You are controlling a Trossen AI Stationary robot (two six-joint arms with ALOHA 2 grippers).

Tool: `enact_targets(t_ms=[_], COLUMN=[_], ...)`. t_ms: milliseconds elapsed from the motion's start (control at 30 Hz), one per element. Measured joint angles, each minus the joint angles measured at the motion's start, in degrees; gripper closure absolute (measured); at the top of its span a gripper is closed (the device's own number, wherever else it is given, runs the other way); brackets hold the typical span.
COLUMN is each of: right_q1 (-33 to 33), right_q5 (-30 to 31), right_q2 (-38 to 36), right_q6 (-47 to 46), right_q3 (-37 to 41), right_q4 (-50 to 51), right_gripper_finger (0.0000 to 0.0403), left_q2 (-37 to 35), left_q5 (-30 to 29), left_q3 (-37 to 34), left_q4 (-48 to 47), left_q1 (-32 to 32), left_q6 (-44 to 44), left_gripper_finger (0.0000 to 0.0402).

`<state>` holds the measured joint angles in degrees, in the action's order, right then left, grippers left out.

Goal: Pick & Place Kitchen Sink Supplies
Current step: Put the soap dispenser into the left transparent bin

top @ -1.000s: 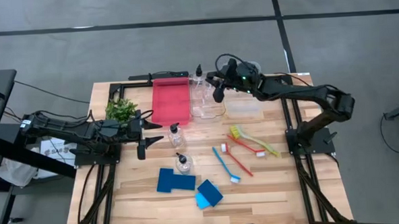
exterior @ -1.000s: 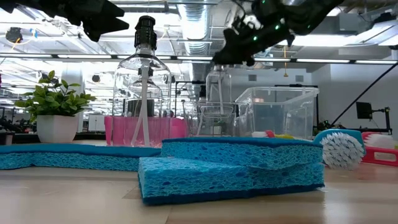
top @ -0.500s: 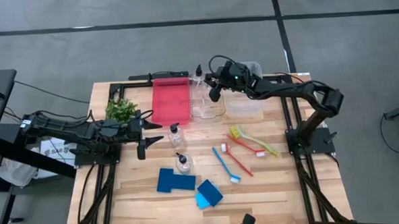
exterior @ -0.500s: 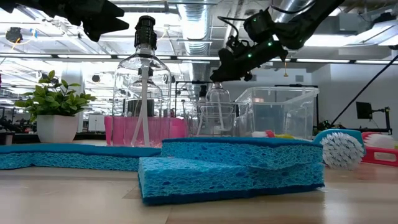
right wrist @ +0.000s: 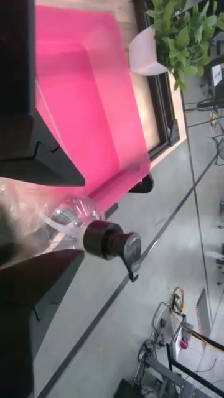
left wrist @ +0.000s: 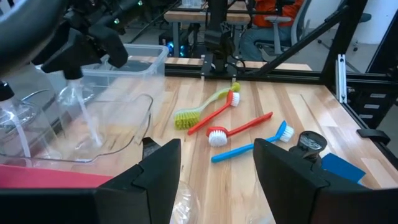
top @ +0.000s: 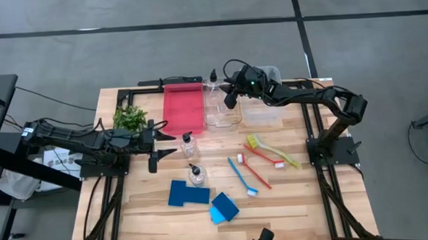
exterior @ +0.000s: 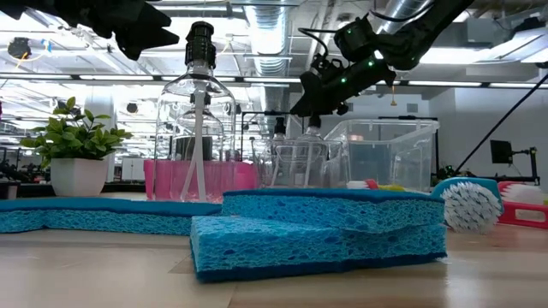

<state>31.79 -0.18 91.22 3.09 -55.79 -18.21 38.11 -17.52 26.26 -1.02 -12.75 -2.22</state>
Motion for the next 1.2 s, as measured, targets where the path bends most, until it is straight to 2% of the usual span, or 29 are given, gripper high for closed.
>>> enact_targets(t_ms=[333,467,633,833,1200], right_q1=[0.0,-0.3,-1.3,-3.7,-8.5], right_q5=[0.0,0.0,0.0,0.0,0.2], right_q2=[0.0,0.0,-1.3,-6.4,-19.4], right_q6=[0.5,0.5,1.0,4.2,5.5], right_q3=[0.0,0.0,0.0,0.0,0.0], right_q4=[0.2,0.2,1.0,4.4,13.0], right_gripper_finger=[0.0252,0.023,0.0182,0.0146,0.0143], left_q2=[0.0,0.0,0.0,2.1,7.1], left_q5=[0.0,0.0,0.0,0.0,-0.4], left_q3=[0.0,0.0,0.0,0.0,0.0], left_q4=[0.0,0.0,0.0,0.0,0.6], left_q1=[0.0,0.0,0.0,0.0,0.0], left_q6=[0.0,0.0,0.0,-0.2,-0.2], left_gripper_finger=[0.0197,0.0197,0.0197,0.0197,0.0197])
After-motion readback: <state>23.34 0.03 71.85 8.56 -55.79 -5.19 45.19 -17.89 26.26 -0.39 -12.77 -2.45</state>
